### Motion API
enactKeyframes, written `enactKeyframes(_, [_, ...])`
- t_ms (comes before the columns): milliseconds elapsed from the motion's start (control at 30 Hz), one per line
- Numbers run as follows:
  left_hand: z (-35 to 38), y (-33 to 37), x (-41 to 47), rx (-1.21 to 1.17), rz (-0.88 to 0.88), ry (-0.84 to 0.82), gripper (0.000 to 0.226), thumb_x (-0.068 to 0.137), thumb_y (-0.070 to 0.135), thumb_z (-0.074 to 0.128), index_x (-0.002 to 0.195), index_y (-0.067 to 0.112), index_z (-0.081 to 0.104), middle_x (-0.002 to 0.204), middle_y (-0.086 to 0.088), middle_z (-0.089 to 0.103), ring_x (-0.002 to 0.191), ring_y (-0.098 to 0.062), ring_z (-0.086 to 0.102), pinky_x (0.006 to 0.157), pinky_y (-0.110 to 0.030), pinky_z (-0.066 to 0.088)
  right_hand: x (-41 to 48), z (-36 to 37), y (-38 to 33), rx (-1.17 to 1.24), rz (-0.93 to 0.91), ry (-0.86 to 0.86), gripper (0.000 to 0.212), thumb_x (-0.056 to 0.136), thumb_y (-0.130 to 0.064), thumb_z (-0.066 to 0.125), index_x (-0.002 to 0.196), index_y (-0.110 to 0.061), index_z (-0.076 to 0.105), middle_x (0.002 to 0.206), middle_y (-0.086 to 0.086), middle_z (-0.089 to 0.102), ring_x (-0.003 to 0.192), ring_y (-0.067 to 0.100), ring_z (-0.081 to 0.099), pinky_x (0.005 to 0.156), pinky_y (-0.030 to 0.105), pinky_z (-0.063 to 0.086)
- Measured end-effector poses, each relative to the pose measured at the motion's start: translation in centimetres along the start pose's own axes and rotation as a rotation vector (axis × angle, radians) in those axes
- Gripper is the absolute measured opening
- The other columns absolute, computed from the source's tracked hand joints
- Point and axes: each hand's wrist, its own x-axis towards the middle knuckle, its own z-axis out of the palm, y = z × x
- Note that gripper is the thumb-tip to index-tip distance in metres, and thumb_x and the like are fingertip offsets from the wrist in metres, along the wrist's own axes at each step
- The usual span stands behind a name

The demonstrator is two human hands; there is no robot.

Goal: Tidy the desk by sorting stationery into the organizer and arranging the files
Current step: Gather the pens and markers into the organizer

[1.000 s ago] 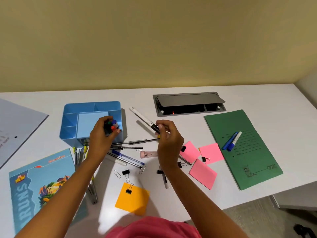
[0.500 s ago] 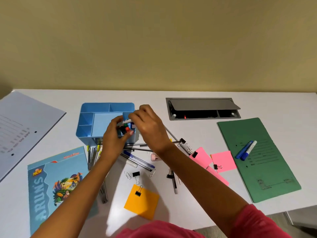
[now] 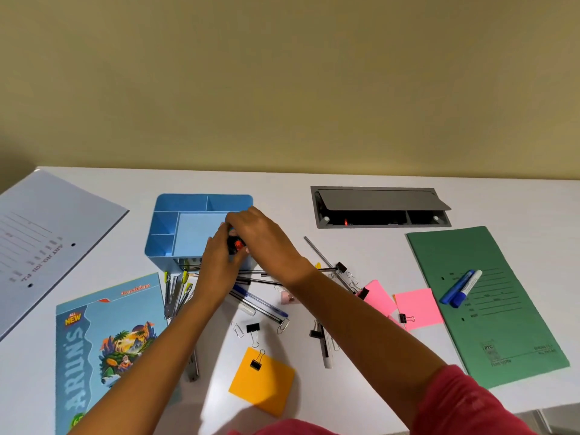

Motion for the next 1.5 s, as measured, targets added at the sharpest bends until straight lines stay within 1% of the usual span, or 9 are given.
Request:
enactKeyframes(100, [0.1,0.1,-0.2,0.011,0.013,-0.006,0.040,0.092,0.013,0.057,0.130,0.008,0.044,0.107,-0.009,0.058,0.105,-0.035,0.054,0.097,-0.053,0.042,-1.6,1.2,0.2,0.045,0.065,0.031,0.036,0.079,0.005,0.064,0.113,-0.006,0.059,0.106,0.012,0.063,0.100,0.025,0.056,0.074,0.037,0.055])
enactKeyframes(233, [0.0,0.1,-0.1,-0.029,0.065,-0.028,0.049,0.091,0.020,0.060,0.136,0.020,0.041,0.130,-0.006,0.055,0.118,-0.026,0.051,0.107,-0.048,0.035,-5.5,1.0,0.5,0.140,0.199,0.250,0.032,0.092,-0.001,0.051,0.124,-0.002,0.055,0.118,0.014,0.060,0.111,0.022,0.054,0.092,0.027,0.049])
enactKeyframes(367, [-0.2,-0.1,-0.4,-0.118,0.092,-0.046,0.053,0.090,0.019,0.063,0.138,0.029,0.041,0.136,0.001,0.051,0.118,-0.010,0.048,0.100,-0.028,0.041,-11.1,1.4,1.4,0.077,0.413,0.257,0.028,0.083,0.003,0.068,0.110,0.000,0.061,0.105,0.012,0.065,0.097,0.020,0.060,0.085,0.018,0.048])
enactKeyframes(567, [0.0,-0.4,-0.7,-0.122,0.114,-0.035,0.053,0.090,0.015,0.062,0.138,0.024,0.043,0.134,0.001,0.052,0.121,-0.015,0.050,0.100,-0.026,0.041,-20.0,3.2,2.0,0.177,0.951,0.148,0.015,0.089,-0.005,0.058,0.102,-0.009,0.053,0.095,0.000,0.050,0.087,0.018,0.050,0.070,0.021,0.034])
enactKeyframes(867, [0.1,-0.6,-0.8,-0.189,0.054,-0.053,0.063,0.087,0.013,0.065,0.141,0.019,0.033,0.139,0.001,0.049,0.126,-0.017,0.049,0.107,-0.035,0.041,-21.8,4.9,2.1,0.117,1.112,-0.120,0.024,0.091,-0.032,0.060,0.097,-0.010,0.052,0.090,-0.002,0.046,0.079,0.013,0.044,0.062,0.022,0.034])
enactKeyframes(1033, [-0.1,-0.6,-0.8,-0.184,0.044,-0.054,0.063,0.087,0.012,0.066,0.141,0.018,0.034,0.136,0.005,0.050,0.124,-0.017,0.050,0.105,-0.033,0.042,-20.0,4.4,2.5,0.141,1.144,-0.096,0.021,0.088,-0.027,0.062,0.089,-0.009,0.051,0.080,0.001,0.052,0.070,0.015,0.048,0.049,0.017,0.024])
enactKeyframes(1133, [-0.1,-0.6,-0.8,-0.190,0.043,-0.049,0.062,0.086,0.013,0.067,0.139,0.020,0.036,0.130,0.013,0.049,0.122,-0.016,0.052,0.103,-0.034,0.044,-18.4,3.5,2.1,0.309,1.101,0.062,0.018,0.087,-0.018,0.064,0.084,-0.011,0.048,0.070,0.001,0.057,0.061,0.017,0.058,0.049,0.023,0.040])
enactKeyframes(1333, [-0.2,-0.5,-0.8,-0.207,0.039,-0.053,0.069,0.081,0.010,0.072,0.139,0.019,0.035,0.137,0.004,0.050,0.125,-0.017,0.050,0.105,-0.038,0.044,-11.3,-0.6,-0.2,0.490,0.738,0.381,0.013,0.089,-0.009,0.060,0.085,-0.012,0.048,0.056,-0.010,0.045,0.052,0.004,0.051,0.048,0.010,0.037])
enactKeyframes(1500, [-0.2,0.3,-1.0,-0.229,-0.008,-0.039,0.073,0.079,0.011,0.074,0.139,0.020,0.033,0.140,0.001,0.048,0.123,-0.012,0.048,0.104,-0.030,0.042,-5.4,-2.5,-1.8,0.597,0.490,0.544,0.007,0.095,-0.009,0.055,0.096,-0.003,0.057,0.074,0.004,0.060,0.066,0.007,0.058,0.059,0.014,0.046])
